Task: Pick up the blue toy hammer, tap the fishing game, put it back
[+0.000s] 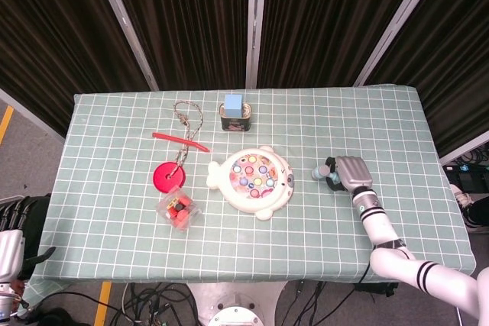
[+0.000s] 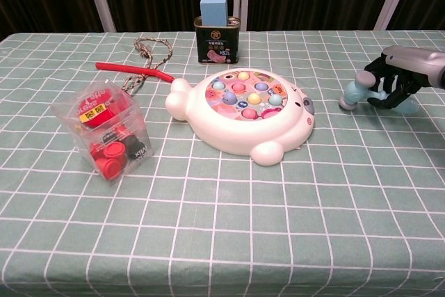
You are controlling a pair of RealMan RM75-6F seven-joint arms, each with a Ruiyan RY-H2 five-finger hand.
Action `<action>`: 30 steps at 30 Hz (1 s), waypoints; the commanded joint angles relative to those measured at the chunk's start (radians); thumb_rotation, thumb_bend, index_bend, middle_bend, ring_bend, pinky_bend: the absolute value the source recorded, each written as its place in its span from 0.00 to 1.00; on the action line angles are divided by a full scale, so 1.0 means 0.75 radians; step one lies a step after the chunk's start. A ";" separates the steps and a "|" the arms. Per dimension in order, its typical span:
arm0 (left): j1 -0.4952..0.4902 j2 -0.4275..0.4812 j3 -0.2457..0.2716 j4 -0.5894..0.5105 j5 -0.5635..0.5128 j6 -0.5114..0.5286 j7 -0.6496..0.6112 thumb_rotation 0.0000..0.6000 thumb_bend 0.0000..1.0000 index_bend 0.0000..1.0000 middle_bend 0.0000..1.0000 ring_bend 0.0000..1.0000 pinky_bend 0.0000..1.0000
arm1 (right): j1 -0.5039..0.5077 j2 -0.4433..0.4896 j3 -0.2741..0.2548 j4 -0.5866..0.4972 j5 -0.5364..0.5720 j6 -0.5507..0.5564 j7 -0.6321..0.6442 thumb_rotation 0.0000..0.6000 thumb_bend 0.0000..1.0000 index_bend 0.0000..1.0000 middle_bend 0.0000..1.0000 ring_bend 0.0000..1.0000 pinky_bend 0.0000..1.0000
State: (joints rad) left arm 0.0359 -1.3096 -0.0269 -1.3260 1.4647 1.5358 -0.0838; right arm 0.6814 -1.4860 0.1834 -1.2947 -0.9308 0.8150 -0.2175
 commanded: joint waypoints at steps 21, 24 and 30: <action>0.001 0.041 -0.004 -0.071 0.006 0.017 0.053 1.00 0.04 0.10 0.03 0.01 0.00 | 0.260 0.306 0.041 -0.383 -0.201 -0.293 0.060 1.00 0.46 0.68 0.61 0.53 0.68; 0.002 0.037 -0.004 -0.062 0.002 0.015 0.045 1.00 0.04 0.10 0.03 0.01 0.00 | 0.326 0.270 0.029 -0.364 -0.135 -0.299 -0.025 1.00 0.46 0.68 0.61 0.53 0.68; 0.003 0.026 -0.003 -0.043 -0.001 0.010 0.027 1.00 0.04 0.10 0.03 0.01 0.00 | 0.415 0.246 -0.025 -0.365 0.008 -0.281 -0.178 1.00 0.47 0.69 0.61 0.53 0.68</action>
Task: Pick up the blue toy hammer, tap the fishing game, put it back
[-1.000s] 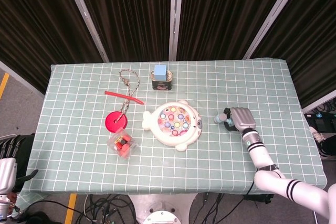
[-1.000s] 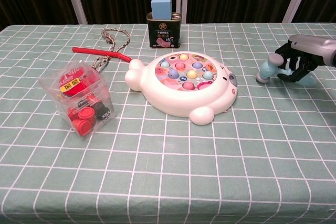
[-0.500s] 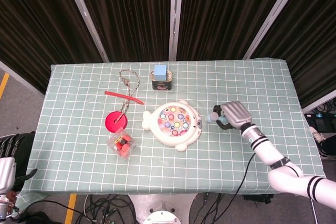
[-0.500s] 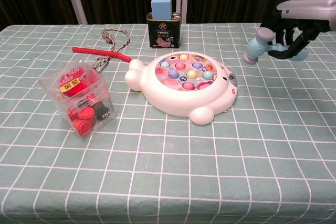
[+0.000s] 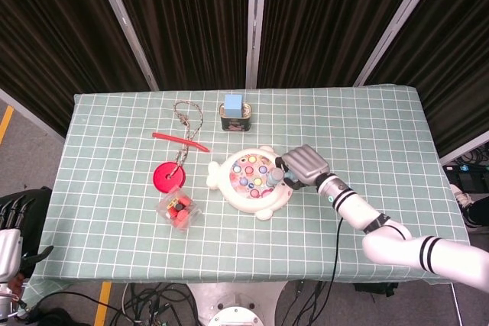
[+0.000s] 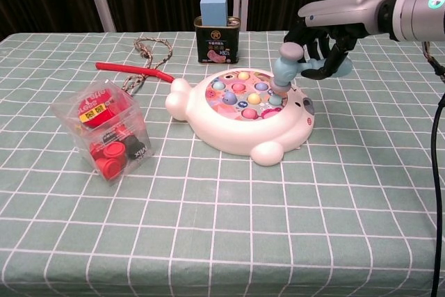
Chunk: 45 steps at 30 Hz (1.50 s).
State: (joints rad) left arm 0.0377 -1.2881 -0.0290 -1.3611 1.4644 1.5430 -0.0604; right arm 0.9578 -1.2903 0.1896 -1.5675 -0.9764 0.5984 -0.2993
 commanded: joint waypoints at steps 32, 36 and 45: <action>0.005 -0.020 0.003 0.030 0.000 -0.001 -0.024 1.00 0.04 0.10 0.03 0.01 0.00 | 0.199 -0.126 -0.126 0.042 0.280 0.072 -0.161 1.00 0.47 0.69 0.61 0.53 0.68; 0.010 -0.024 0.002 0.041 -0.001 0.005 -0.034 1.00 0.04 0.10 0.03 0.01 0.00 | 0.184 -0.127 -0.107 0.015 0.271 0.123 -0.128 1.00 0.47 0.69 0.61 0.53 0.68; 0.013 -0.021 0.003 0.037 0.013 0.022 -0.036 1.00 0.04 0.10 0.03 0.01 0.00 | 0.050 0.076 -0.094 -0.112 0.127 0.182 0.040 1.00 0.47 0.69 0.61 0.53 0.68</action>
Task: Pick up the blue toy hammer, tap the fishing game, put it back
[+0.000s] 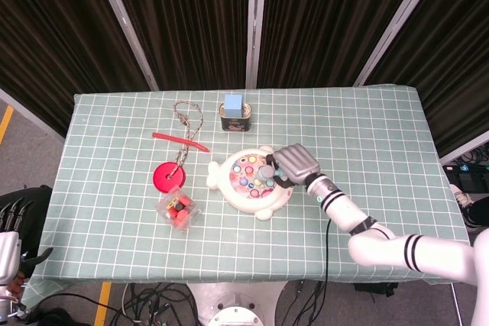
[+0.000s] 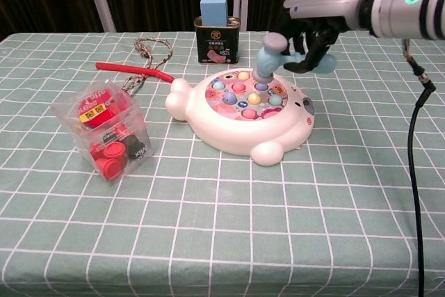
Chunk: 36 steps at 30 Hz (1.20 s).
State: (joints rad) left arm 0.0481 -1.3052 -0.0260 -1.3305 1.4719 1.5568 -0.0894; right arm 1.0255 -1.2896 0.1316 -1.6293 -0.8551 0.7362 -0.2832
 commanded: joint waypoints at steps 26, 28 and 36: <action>-0.011 0.031 -0.004 -0.074 0.021 0.018 0.068 1.00 0.03 0.10 0.03 0.01 0.00 | -0.374 -0.046 -0.131 0.300 -0.354 0.037 0.413 1.00 0.36 0.08 0.21 0.12 0.22; -0.007 0.030 -0.005 -0.070 0.020 0.024 0.062 1.00 0.03 0.10 0.03 0.01 0.00 | -0.414 -0.009 -0.129 0.253 -0.384 0.101 0.426 1.00 0.36 0.07 0.20 0.11 0.22; -0.005 0.026 -0.012 -0.059 0.014 0.031 0.049 1.00 0.04 0.10 0.03 0.01 0.00 | -0.694 0.185 -0.171 0.058 -0.551 0.523 0.528 1.00 0.36 0.07 0.23 0.12 0.22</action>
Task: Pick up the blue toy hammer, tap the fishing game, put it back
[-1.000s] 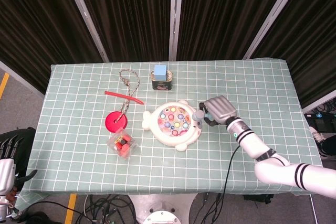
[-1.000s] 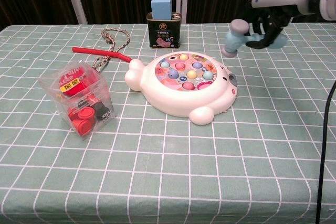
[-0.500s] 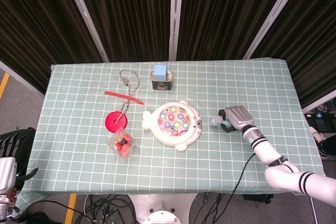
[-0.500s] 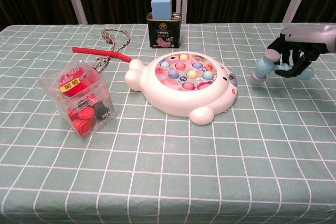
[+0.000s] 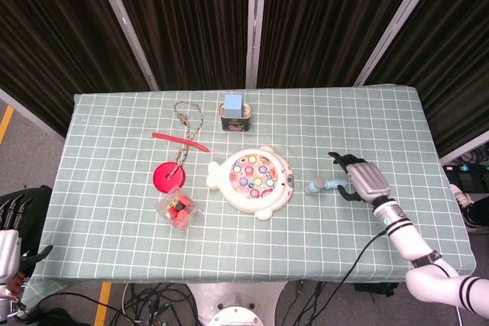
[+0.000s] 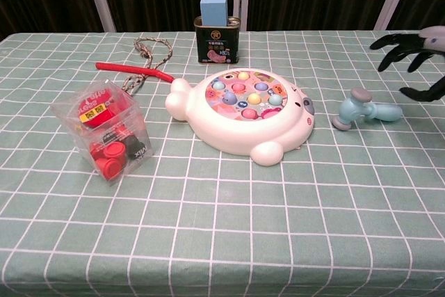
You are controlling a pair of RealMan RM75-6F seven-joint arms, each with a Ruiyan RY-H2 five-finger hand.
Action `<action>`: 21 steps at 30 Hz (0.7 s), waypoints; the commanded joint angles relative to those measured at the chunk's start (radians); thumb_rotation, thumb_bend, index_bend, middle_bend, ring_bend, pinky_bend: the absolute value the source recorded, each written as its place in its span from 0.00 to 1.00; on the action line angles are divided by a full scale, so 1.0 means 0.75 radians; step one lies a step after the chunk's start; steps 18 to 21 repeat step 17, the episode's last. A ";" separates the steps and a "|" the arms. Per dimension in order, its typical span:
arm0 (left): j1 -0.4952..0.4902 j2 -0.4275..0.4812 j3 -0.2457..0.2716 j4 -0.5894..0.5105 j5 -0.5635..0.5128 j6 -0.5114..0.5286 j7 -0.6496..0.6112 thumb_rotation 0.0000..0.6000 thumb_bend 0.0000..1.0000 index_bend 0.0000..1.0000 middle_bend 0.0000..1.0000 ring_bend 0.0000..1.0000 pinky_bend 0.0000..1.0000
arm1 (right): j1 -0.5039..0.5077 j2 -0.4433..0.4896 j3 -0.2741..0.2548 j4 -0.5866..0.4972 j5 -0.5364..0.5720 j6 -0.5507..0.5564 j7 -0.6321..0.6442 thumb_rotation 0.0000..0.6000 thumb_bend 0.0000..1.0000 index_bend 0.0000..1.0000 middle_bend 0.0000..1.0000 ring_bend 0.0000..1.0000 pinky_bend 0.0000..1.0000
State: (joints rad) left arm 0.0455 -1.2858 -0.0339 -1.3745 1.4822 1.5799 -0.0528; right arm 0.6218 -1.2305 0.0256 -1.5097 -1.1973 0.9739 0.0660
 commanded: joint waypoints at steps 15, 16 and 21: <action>-0.020 -0.008 -0.028 -0.033 0.015 0.030 0.054 1.00 0.04 0.10 0.03 0.01 0.00 | -0.601 0.156 -0.148 -0.163 -0.413 0.795 0.150 1.00 0.36 0.07 0.20 0.12 0.22; -0.020 -0.008 -0.029 -0.036 0.014 0.031 0.058 1.00 0.04 0.10 0.03 0.01 0.00 | -0.611 0.154 -0.148 -0.164 -0.423 0.805 0.144 1.00 0.36 0.07 0.20 0.12 0.22; -0.021 -0.007 -0.030 -0.039 0.013 0.032 0.062 1.00 0.04 0.10 0.03 0.01 0.00 | -0.619 0.153 -0.148 -0.165 -0.432 0.812 0.138 1.00 0.36 0.07 0.20 0.12 0.22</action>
